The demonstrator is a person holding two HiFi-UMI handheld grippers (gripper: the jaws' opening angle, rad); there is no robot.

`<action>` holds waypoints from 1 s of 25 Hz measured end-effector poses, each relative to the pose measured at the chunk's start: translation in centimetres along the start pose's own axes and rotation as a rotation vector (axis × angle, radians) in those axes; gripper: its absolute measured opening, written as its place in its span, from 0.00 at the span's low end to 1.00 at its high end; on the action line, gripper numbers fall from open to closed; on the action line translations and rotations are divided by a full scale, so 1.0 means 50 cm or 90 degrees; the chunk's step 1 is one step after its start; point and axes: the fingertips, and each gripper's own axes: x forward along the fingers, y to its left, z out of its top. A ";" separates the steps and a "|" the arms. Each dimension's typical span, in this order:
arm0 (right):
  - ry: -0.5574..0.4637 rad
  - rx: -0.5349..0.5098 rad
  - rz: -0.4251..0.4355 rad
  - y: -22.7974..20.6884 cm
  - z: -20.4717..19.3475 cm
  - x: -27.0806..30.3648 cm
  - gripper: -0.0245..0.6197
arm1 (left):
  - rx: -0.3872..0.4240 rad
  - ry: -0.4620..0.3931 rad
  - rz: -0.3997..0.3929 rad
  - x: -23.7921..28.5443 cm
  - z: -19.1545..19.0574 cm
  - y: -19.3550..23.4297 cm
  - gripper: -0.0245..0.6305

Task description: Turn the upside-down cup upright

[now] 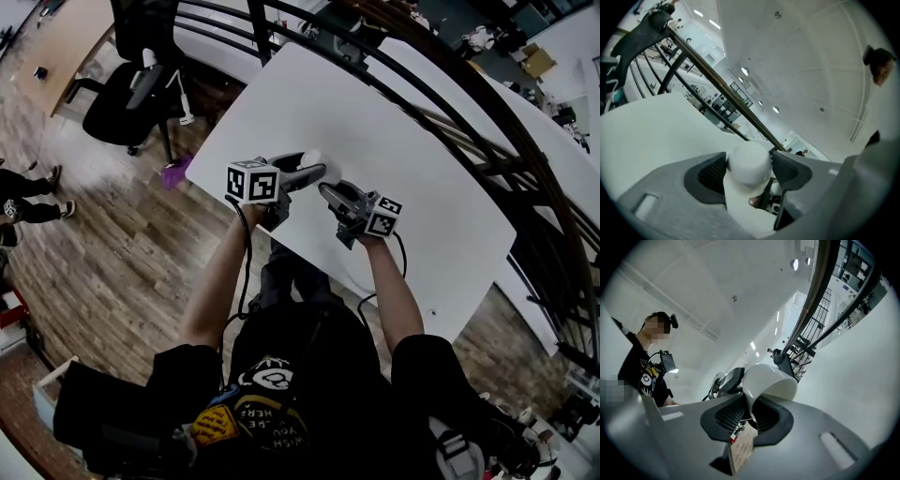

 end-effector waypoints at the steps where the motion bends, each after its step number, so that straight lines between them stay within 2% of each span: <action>1: 0.003 -0.005 -0.007 -0.002 0.001 0.000 0.10 | 0.025 0.002 0.014 -0.005 0.000 0.005 0.50; 3: 0.030 -0.026 -0.042 -0.020 -0.008 -0.008 0.12 | 0.081 0.023 0.046 -0.017 -0.009 0.017 0.42; 5: 0.082 -0.057 -0.087 -0.052 -0.029 -0.026 0.09 | 0.120 0.044 0.080 -0.028 -0.016 0.029 0.33; 8: 0.193 -0.118 -0.170 -0.098 -0.062 -0.036 0.09 | 0.162 0.058 0.143 -0.041 -0.023 0.059 0.08; 9: 0.241 -0.149 -0.199 -0.116 -0.073 -0.037 0.09 | 0.173 0.065 0.160 -0.044 -0.029 0.068 0.05; 11: 0.345 -0.214 -0.242 -0.147 -0.092 -0.037 0.08 | 0.183 0.085 0.178 -0.047 -0.051 0.080 0.04; 15: 0.569 -0.349 -0.276 -0.191 -0.122 -0.032 0.08 | 0.171 0.105 0.202 -0.057 -0.094 0.095 0.04; 18: 0.750 -0.490 -0.306 -0.225 -0.127 -0.027 0.08 | 0.150 0.100 0.213 -0.072 -0.116 0.102 0.04; 20: 0.868 -0.576 -0.309 -0.244 -0.132 -0.024 0.08 | 0.140 0.096 0.213 -0.080 -0.135 0.102 0.04; 25: 1.080 -0.677 -0.267 -0.285 -0.150 -0.013 0.08 | 0.126 0.096 0.210 -0.095 -0.170 0.101 0.04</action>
